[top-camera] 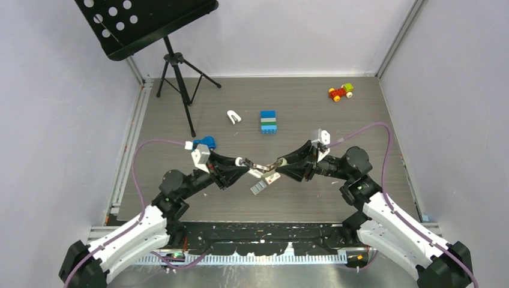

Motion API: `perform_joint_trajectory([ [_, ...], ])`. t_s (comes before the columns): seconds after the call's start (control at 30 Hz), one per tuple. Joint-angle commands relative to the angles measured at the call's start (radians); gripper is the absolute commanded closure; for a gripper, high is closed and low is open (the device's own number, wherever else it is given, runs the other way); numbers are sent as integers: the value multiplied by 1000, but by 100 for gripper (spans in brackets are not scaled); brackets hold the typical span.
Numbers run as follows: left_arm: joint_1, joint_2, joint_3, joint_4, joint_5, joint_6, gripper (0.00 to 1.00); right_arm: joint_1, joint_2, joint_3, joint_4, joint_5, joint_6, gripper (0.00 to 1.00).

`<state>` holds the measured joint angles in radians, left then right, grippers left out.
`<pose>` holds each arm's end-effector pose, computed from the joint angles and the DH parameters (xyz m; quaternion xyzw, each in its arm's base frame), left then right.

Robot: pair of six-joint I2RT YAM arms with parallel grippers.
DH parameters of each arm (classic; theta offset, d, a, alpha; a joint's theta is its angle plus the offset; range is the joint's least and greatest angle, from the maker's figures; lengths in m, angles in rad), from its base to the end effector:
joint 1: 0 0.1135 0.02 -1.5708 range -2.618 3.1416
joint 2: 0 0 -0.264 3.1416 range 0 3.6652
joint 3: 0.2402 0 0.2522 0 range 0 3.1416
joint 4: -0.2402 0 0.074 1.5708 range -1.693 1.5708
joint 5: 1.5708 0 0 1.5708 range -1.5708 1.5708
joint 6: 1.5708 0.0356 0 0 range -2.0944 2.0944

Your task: Load the staples into the stapler

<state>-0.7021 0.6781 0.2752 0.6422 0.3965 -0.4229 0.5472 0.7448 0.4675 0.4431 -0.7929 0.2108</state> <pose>0.1187 -0.1184 0.2636 0.2377 0.5781 -0.5141 0.5874 0.1367 0.1130 0.2994 -0.3903 0.5383 0.4923 0.5618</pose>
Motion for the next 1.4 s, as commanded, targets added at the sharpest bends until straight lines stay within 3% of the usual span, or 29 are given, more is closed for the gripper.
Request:
perform_joint_trajectory([
  [0.0, 18, -118, -104, 7, -221, -70, 100, -47, -40, -6, 264, 98, 165, 100],
  [0.2, 18, -228, -157, -102, -254, -153, 93, -73, -17, -37, 475, 175, 300, 100],
  [0.47, 18, -225, -218, -113, -246, -279, 74, -75, 55, -59, 696, 246, 390, 100],
  [0.7, 18, -183, -201, -113, -222, -297, 33, -76, 105, -44, 674, 205, 372, 100],
  [0.87, 18, -256, -104, -312, -227, -198, 22, -88, 91, -28, 517, 163, 291, 100],
  [1.1, 18, -335, 96, -635, -218, 51, 19, -95, 64, 25, 275, 65, 156, 100],
  [1.23, 17, -236, 245, -750, -111, 218, 11, -95, 79, 37, 230, 1, 129, 100],
  [1.37, 18, -52, 395, -817, 95, 363, 6, -95, 110, 31, 295, -84, 161, 100],
])
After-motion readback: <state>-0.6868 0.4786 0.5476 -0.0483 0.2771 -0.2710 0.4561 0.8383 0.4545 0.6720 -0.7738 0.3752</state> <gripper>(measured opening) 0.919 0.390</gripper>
